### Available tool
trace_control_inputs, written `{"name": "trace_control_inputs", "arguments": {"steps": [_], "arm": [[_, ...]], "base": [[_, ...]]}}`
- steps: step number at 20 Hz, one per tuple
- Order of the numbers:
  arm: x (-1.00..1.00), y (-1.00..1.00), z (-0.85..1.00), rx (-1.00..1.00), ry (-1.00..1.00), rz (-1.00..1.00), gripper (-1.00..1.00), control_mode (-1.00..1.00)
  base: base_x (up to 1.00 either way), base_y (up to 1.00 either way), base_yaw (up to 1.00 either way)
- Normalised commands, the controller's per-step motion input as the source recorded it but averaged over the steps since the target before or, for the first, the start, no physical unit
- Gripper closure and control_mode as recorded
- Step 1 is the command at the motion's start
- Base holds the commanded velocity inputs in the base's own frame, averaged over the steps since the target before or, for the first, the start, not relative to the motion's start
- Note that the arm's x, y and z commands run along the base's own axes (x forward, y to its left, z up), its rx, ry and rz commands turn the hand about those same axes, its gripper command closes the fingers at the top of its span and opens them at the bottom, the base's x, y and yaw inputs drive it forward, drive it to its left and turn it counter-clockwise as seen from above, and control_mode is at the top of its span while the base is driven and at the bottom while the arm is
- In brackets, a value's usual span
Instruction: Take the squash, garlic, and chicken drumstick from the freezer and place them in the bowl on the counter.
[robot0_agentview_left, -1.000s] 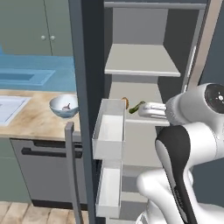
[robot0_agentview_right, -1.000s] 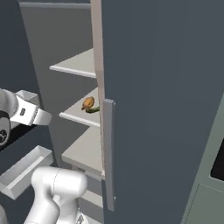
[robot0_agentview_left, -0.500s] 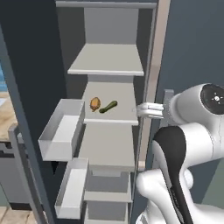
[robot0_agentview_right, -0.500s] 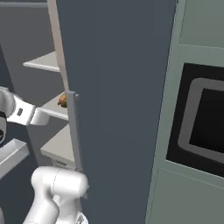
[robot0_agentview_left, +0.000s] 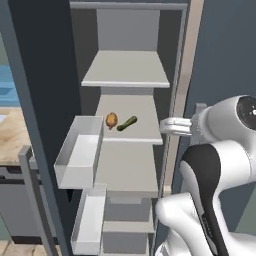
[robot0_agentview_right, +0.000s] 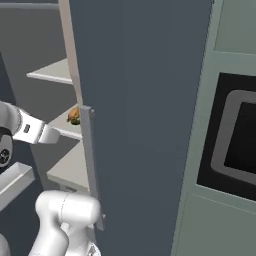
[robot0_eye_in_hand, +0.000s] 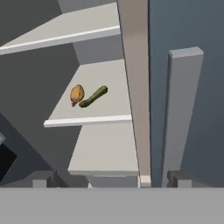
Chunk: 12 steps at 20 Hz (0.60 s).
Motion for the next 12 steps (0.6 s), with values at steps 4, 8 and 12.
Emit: {"name": "trace_control_inputs", "arguments": {"steps": [4, 8, 12], "arm": [[0.00, 0.00, 0.00, 0.00, 0.00, 0.00, -1.00, 1.00], [0.00, 0.00, 0.00, 0.00, 0.00, 0.00, -1.00, 1.00], [0.00, 0.00, 0.00, 0.00, 0.00, 0.00, -1.00, 1.00]], "base": [[0.67, 0.41, -0.02], [0.41, 0.04, -0.02], [0.19, -0.09, -0.04]]}}
